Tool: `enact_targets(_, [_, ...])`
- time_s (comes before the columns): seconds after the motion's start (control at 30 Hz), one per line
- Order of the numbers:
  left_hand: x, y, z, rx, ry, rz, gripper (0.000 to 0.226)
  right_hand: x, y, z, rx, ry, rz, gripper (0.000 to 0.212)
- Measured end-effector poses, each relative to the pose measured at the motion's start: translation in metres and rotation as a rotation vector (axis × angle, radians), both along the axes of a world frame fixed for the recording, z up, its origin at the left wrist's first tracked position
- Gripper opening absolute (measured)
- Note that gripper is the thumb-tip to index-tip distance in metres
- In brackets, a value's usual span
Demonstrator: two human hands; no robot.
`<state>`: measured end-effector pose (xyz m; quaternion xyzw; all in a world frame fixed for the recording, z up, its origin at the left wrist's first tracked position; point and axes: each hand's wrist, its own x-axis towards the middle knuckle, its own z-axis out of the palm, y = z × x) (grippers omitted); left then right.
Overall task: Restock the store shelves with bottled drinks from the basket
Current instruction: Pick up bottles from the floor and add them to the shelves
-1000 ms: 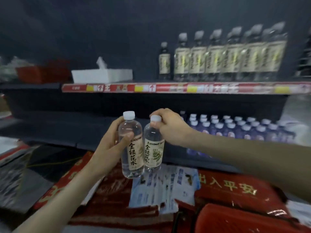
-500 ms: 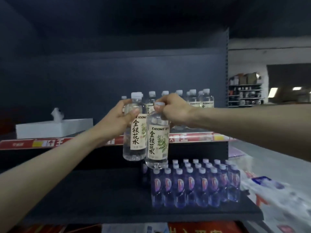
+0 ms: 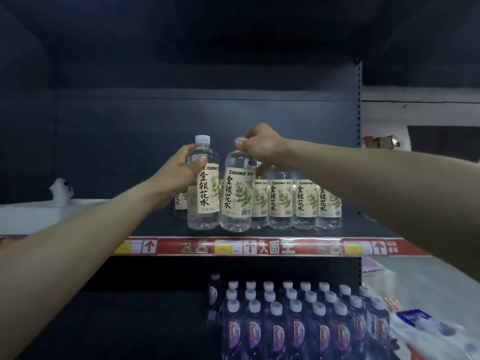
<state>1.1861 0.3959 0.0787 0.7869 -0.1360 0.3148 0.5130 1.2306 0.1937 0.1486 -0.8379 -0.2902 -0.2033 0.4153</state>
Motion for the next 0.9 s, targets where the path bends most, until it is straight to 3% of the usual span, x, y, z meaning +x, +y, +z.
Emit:
enact_targets(0.13, [0.02,0.012,-0.02,-0.039,0.005,0.003,0.045,0.033,0.015,-0.013,0.04,0.055,-0.024,0.029])
enact_targets(0.33, [0.039,0.021,-0.035,-0.054,-0.015,0.035,0.047,0.062,0.02,-0.026,0.133,0.055,-0.074,0.053])
enact_targets(0.5, [0.057,0.011,-0.045,-0.005,0.005,0.038,0.061,0.064,0.03,-0.034,0.109,0.0,-0.092,0.037])
enact_targets(0.67, [0.065,0.017,-0.06,-0.036,-0.04,0.07,0.068,0.06,0.043,-0.049,0.08,-0.15,-0.154,0.038])
enact_targets(0.77, [0.059,0.014,-0.076,-0.064,0.069,-0.029,0.075,0.054,0.041,-0.071,0.094,-0.23,-0.165,0.05])
enact_targets(0.87, [0.06,0.024,-0.098,0.142,0.185,0.059,0.113,0.043,0.033,-0.108,0.112,-0.245,-0.094,0.071])
enact_targets(0.9, [0.064,0.028,-0.101,0.207,0.178,0.134,0.114,0.04,0.03,-0.123,0.113,-0.208,-0.064,0.079])
